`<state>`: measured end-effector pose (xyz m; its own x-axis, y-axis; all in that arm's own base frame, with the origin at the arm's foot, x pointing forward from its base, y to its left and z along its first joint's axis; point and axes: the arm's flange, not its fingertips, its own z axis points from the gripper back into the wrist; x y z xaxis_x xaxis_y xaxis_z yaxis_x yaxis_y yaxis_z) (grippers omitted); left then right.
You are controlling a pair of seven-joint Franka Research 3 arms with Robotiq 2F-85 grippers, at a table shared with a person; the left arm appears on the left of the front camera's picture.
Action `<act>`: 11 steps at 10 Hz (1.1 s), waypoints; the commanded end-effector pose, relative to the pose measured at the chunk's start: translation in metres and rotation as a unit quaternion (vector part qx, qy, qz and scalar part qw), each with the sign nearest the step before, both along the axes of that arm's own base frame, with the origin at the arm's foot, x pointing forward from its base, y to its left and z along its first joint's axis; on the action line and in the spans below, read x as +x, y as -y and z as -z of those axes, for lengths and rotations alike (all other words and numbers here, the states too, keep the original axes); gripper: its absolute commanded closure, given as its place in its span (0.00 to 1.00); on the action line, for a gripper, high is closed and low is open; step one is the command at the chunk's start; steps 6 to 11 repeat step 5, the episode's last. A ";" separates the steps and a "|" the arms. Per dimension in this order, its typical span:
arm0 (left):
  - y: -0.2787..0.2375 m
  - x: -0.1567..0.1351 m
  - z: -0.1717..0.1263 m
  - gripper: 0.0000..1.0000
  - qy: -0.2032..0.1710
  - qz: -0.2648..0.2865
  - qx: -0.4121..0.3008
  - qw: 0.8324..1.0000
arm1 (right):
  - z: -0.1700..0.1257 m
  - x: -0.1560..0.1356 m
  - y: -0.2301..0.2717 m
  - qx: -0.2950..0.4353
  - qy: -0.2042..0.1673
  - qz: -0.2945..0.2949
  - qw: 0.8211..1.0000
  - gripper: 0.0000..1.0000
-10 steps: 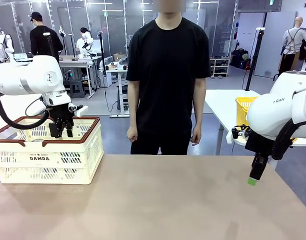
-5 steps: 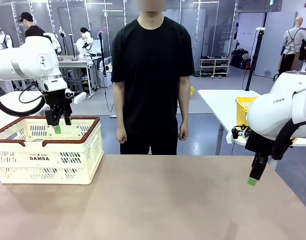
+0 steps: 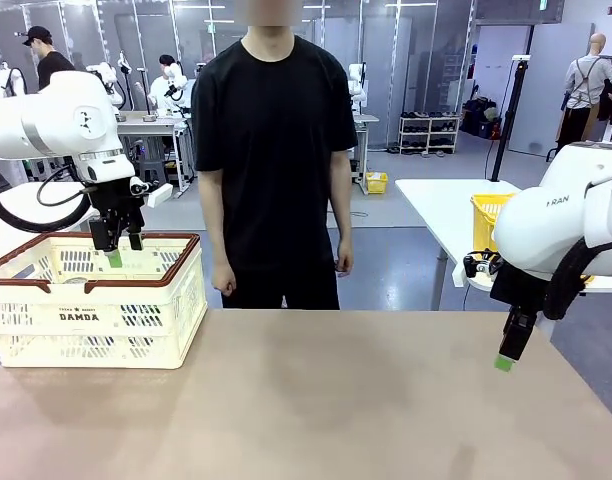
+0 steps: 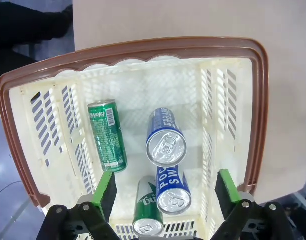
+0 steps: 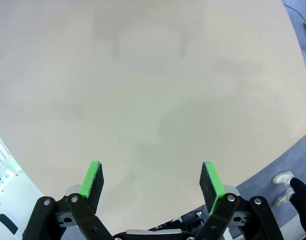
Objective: Place the drinks into the Shopping basket.
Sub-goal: Pick up one drink and place it into the Shopping basket.
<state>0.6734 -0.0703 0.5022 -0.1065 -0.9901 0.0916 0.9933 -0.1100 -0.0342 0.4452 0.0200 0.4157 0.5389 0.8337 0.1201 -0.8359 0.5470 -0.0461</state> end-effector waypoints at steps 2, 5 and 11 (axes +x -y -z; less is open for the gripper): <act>-0.001 0.002 0.000 0.00 0.001 -0.001 0.000 1.000 | -0.001 0.000 0.001 -0.002 -0.001 -0.001 1.000 0.03; -0.001 0.002 0.000 0.00 0.001 -0.001 0.000 1.000 | -0.001 0.000 0.001 -0.002 -0.001 -0.001 1.000 0.03; -0.001 0.002 0.000 0.00 0.001 -0.001 0.000 1.000 | -0.001 0.000 0.001 -0.002 -0.001 -0.001 1.000 0.03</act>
